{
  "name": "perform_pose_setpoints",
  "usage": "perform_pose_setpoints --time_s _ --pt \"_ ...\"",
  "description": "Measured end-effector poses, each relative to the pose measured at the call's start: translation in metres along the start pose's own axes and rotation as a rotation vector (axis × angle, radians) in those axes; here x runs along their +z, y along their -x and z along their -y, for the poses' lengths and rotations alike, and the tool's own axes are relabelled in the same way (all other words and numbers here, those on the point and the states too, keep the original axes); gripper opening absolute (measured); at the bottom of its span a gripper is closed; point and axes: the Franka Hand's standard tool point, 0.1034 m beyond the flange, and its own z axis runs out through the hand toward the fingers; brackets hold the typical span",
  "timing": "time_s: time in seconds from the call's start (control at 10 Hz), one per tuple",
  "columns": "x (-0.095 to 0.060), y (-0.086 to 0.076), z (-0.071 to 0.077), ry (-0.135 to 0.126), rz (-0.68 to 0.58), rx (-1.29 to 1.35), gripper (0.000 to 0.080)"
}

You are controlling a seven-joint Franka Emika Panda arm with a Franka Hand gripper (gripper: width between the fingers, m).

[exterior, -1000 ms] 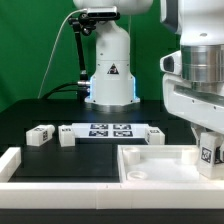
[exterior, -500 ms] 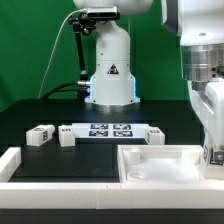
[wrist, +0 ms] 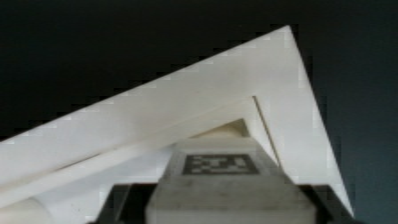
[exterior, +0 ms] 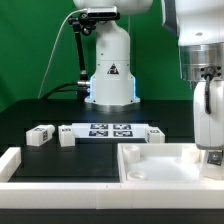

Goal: Assemble one leg

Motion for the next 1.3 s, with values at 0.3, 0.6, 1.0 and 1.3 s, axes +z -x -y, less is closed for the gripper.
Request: perform_pose_setpoints --time_s 0.3,0.6,1.0,1.3 --pt "0.0024 -0.0027 0.0 0.004 -0.003 -0.093 0.0629" --pt "0.0038 -0.0043 -0.0035 0.032 -0.005 -0.469 0.0648" --pt "0.0014 -0.0019 -0.0044 0.08 -0.006 -0.873 0.0649" --pt "-0.0002 -0.0042 -0.0012 0.08 -0.003 -1.141 0.0649"
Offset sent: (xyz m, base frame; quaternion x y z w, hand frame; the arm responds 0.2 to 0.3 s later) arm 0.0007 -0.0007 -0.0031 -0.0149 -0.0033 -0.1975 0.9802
